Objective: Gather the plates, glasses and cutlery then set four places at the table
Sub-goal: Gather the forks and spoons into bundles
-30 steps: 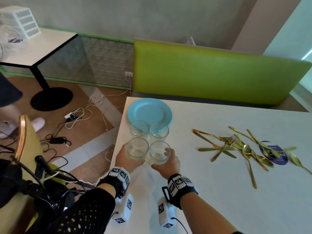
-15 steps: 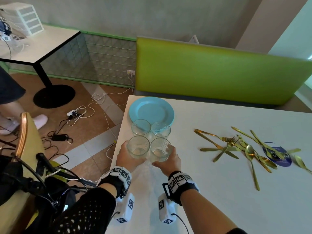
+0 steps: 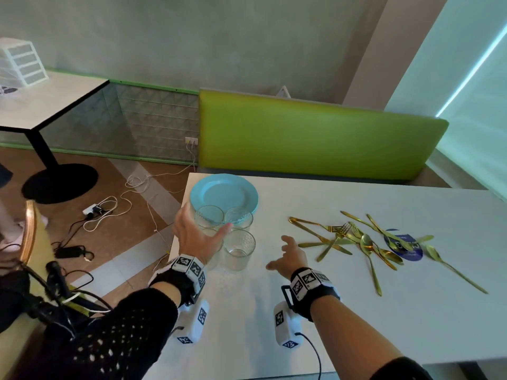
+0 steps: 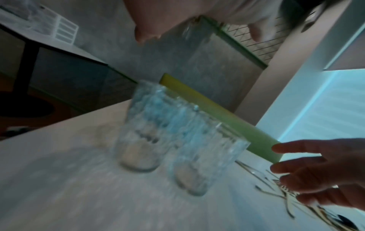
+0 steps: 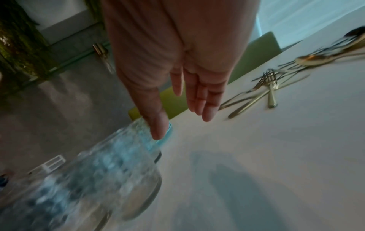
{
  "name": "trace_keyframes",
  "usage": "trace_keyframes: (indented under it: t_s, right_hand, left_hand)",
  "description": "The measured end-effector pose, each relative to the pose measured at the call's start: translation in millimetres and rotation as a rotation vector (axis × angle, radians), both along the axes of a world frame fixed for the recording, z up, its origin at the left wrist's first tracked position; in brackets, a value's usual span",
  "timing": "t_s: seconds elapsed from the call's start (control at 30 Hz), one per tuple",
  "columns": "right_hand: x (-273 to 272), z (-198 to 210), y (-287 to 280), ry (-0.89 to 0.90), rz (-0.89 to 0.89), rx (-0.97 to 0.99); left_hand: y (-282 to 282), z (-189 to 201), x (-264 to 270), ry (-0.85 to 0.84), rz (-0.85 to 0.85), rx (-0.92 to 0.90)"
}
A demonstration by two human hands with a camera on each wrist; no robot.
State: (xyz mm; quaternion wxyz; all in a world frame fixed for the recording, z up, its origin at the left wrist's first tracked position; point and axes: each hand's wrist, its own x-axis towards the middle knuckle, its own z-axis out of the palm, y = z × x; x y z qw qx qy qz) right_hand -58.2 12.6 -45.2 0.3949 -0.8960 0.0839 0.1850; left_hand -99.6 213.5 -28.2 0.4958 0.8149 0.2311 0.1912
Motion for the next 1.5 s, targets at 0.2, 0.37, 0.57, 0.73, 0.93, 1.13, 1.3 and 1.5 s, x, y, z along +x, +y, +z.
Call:
trace_keyframes:
  t_s: [0.2,0.37,0.57,0.73,0.93,1.13,1.3,1.5]
  right_hand:
    - [-5,27,-60,-0.062,-0.096,-0.101]
    - [-6,32,-131,-0.033,-0.211,-0.142]
    - [23,28,-212,0.009,-0.262,-0.23]
    - [63,13,-257,0.0,-0.285,-0.228]
    - [98,-12,-275,0.024,-0.194,-0.26]
    - [111,-29,-267,0.041,-0.06,-0.302]
    - [110,-38,-260,0.07,-0.048,-0.308]
    - [109,-39,-251,0.071,-0.082,-0.285]
  left_hand:
    - [-47,35,51,-0.119,-0.149,0.178]
    - [-125,41,93,-0.058,-0.35,0.187]
    - [-208,23,144,0.308,-0.561,0.14]
    - [-240,-5,191,0.469,-0.601,0.261]
    - [-249,-41,224,0.536,-0.655,0.43]
    - [-249,-66,238,0.593,-0.7,0.587]
    - [-249,-78,244,0.574,-0.745,0.663]
    - [-246,-82,249,0.533,-0.806,0.705]
